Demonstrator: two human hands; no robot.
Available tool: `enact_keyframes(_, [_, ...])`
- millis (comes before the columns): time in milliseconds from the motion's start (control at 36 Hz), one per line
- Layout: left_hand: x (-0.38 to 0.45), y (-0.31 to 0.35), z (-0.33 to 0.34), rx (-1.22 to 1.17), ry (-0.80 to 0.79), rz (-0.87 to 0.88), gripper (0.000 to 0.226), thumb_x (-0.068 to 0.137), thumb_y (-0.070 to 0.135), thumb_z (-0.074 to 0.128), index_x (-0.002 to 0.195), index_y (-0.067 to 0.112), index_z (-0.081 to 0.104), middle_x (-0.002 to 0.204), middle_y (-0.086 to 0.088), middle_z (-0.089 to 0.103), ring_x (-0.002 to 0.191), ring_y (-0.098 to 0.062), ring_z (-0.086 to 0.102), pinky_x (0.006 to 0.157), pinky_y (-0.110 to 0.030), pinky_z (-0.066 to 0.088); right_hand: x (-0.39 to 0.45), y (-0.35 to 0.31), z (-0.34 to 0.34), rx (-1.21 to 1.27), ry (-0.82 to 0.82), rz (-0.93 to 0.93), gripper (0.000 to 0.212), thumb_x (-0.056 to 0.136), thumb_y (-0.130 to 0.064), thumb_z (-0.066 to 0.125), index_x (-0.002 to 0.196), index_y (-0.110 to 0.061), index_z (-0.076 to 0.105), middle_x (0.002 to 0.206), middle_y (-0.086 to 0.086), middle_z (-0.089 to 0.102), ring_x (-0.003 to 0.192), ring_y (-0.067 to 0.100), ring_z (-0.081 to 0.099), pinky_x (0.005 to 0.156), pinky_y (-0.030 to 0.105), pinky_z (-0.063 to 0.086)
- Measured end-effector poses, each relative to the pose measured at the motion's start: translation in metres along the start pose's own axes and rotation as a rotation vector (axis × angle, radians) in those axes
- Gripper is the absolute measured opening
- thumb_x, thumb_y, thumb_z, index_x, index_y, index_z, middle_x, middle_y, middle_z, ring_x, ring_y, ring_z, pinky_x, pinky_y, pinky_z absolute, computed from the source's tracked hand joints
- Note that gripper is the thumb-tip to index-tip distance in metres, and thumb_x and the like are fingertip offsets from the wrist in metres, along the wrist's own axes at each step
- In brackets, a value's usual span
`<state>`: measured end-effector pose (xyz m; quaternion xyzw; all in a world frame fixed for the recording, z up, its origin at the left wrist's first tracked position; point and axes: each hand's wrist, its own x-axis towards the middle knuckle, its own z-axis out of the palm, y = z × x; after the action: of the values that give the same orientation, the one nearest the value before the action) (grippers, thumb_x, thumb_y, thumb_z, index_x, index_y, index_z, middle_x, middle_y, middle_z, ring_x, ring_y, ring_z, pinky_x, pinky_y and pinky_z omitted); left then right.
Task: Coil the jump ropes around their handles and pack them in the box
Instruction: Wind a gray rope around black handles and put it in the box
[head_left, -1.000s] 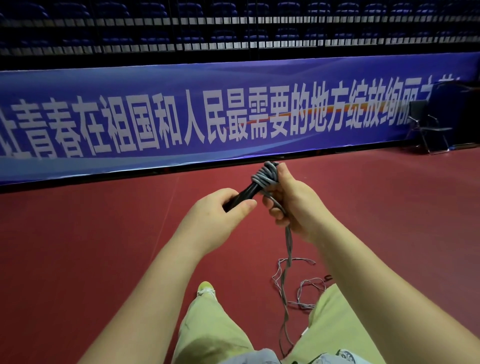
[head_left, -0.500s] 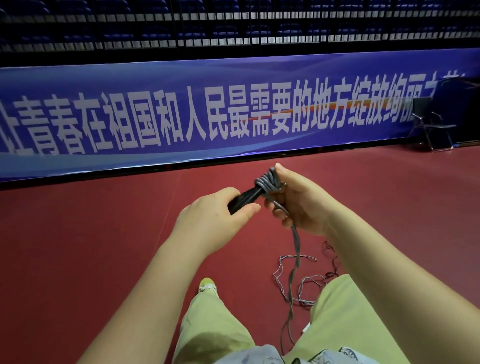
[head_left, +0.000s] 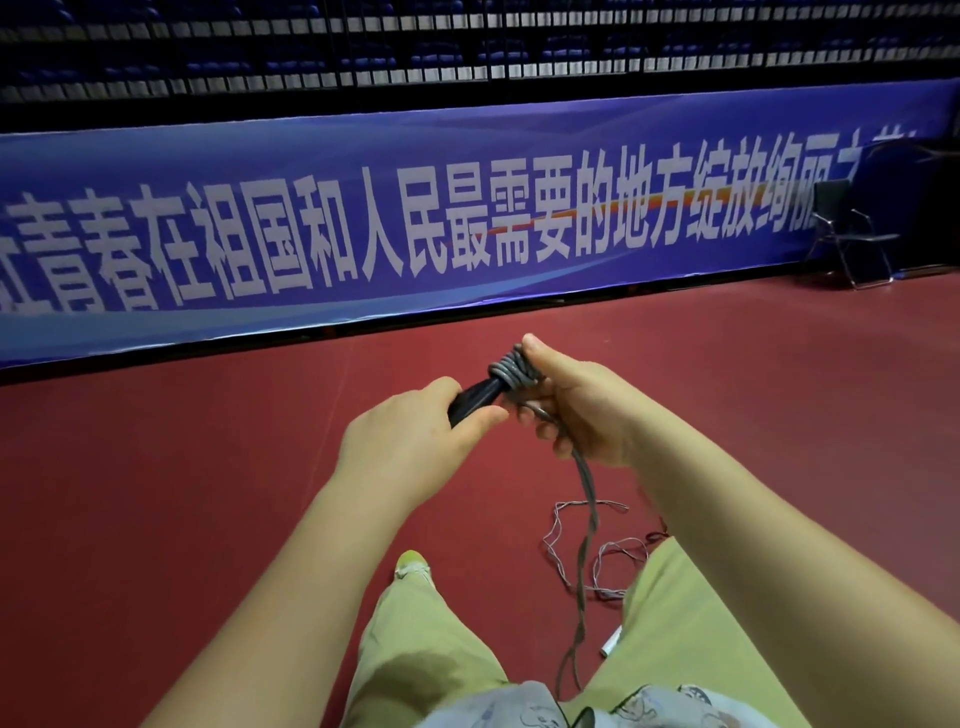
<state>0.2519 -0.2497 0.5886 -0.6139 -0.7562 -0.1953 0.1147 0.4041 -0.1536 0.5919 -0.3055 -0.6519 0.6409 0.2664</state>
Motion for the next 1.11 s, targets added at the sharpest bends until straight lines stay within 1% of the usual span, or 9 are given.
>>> enact_keyframes(222, [0.004,0.005,-0.002,0.240,0.113,0.021,0.050,0.086,0.074,0.028,0.095,0.026,0.039,0.084,0.005,0.052,0.082,-0.024,0.060,0.059,-0.031,0.035,0.000,0.006,0.012,0.131,0.042,-0.008,0.063,0.092,-0.067,0.032,0.090,-0.011,0.061,0.065,0.000,0.058,0.047,0.011,0.047,0.046,0.022,0.032])
enact_keyframes(389, [-0.004,0.014,-0.003,0.335,0.039,0.043,0.056,0.088,0.072,0.034,0.110,0.020,0.036,0.102,0.001,0.054,0.091,-0.027,0.061,0.063,-0.033,0.039,-0.001,0.005,0.014,0.108,0.123,-0.107,0.048,0.094,-0.056,0.043,0.072,-0.015,0.055,0.053,-0.001,0.048,0.041,0.012,0.038,0.041,0.020,0.026])
enact_keyframes(472, [-0.006,0.009,-0.011,-0.026,-0.181,0.006,0.050,0.083,0.071,0.046,0.104,0.025,0.042,0.087,0.006,0.060,0.076,-0.016,0.059,0.062,-0.034,0.042,-0.001,0.003,0.013,0.086,0.110,-0.184,0.041,0.097,-0.046,0.043,0.073,-0.015,0.052,0.052,-0.001,0.044,0.042,0.012,0.034,0.043,0.022,0.023])
enact_keyframes(583, [-0.009,0.002,-0.018,-0.951,-0.570,-0.148,0.054,0.085,0.068,0.041,0.097,0.018,0.059,0.082,-0.006,0.071,0.074,-0.023,0.065,0.081,-0.048,0.053,0.001,0.003,0.013,0.190,0.091,-0.196,0.032,0.090,-0.043,0.041,0.074,-0.016,0.046,0.048,-0.003,0.038,0.039,0.011,0.028,0.041,0.020,0.020])
enact_keyframes(639, [-0.012,-0.002,-0.014,-1.246,-0.772,-0.214,0.072,0.079,0.068,0.030,0.104,0.009,0.062,0.082,-0.014,0.070,0.070,-0.027,0.065,0.071,-0.040,0.053,0.002,0.004,0.012,0.242,0.060,-0.203,0.032,0.074,-0.046,0.041,0.074,-0.015,0.045,0.047,-0.002,0.037,0.039,0.011,0.028,0.039,0.019,0.021])
enact_keyframes(694, [-0.017,-0.001,-0.011,-1.399,-0.864,-0.232,0.078,0.077,0.069,0.027,0.105,0.005,0.063,0.073,-0.008,0.062,0.059,-0.021,0.057,0.061,-0.032,0.050,0.002,0.002,0.012,0.251,0.028,-0.224,0.032,0.068,-0.045,0.038,0.070,-0.014,0.045,0.048,-0.001,0.036,0.039,0.012,0.028,0.040,0.020,0.021])
enact_keyframes(833, [-0.020,0.000,-0.011,-1.433,-0.824,-0.182,0.078,0.077,0.070,0.028,0.103,0.005,0.063,0.066,-0.002,0.055,0.053,-0.014,0.050,0.052,-0.025,0.043,-0.001,0.001,0.008,0.219,-0.069,-0.261,0.035,0.072,-0.046,0.037,0.075,-0.013,0.050,0.057,0.002,0.039,0.045,0.012,0.033,0.047,0.025,0.024])
enact_keyframes(972, [-0.018,-0.001,-0.009,-1.230,-0.563,-0.171,0.069,0.073,0.067,0.037,0.093,0.008,0.065,0.063,-0.002,0.055,0.051,-0.015,0.047,0.050,-0.023,0.037,-0.007,0.005,-0.001,0.245,-0.183,-0.250,0.043,0.092,-0.046,0.048,0.103,-0.007,0.059,0.074,0.004,0.058,0.057,0.014,0.053,0.053,0.024,0.047])
enact_keyframes(1111, [-0.015,0.000,-0.003,-1.018,-0.375,-0.137,0.058,0.089,0.061,0.035,0.088,0.011,0.065,0.059,0.004,0.056,0.047,-0.011,0.047,0.048,-0.024,0.032,-0.012,0.005,-0.008,0.273,-0.162,-0.125,0.045,0.083,-0.043,0.049,0.099,-0.002,0.059,0.066,0.003,0.067,0.049,0.013,0.062,0.046,0.022,0.053])
